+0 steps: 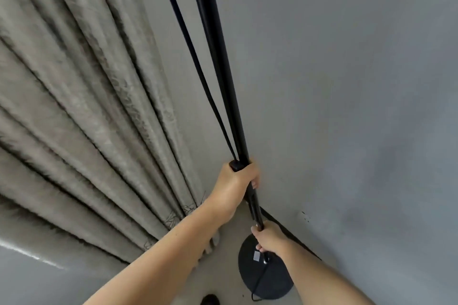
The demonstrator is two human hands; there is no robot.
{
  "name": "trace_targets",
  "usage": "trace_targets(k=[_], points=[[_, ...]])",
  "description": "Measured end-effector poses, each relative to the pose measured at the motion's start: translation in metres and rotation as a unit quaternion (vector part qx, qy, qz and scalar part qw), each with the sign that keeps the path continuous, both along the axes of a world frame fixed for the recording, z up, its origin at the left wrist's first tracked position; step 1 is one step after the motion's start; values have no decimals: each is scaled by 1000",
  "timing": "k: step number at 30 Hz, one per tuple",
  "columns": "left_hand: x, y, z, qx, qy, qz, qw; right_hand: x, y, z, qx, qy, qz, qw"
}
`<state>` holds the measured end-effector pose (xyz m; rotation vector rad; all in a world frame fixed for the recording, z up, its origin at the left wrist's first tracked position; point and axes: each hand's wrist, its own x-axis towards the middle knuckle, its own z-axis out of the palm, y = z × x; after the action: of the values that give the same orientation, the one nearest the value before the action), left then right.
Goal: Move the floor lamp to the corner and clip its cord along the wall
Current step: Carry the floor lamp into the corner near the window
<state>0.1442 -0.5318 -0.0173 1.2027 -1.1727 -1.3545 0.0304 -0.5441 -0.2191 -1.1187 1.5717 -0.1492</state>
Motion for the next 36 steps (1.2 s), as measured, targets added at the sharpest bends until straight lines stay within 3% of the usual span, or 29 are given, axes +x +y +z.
trace_targets(k=[8, 17, 27, 36], points=[[28, -86, -103, 12, 43, 50, 998, 36, -86, -116, -14, -8, -1, 1000], [28, -146, -217, -39, -4, 27, 999, 52, -154, -249, -58, -14, 14, 998], [33, -207, -292, -150, -27, -6, 988, 55, -218, -330, -166, -62, 56, 983], [19, -217, -346, -113, -46, -25, 992, 57, -219, -389, -180, -47, -3, 982]])
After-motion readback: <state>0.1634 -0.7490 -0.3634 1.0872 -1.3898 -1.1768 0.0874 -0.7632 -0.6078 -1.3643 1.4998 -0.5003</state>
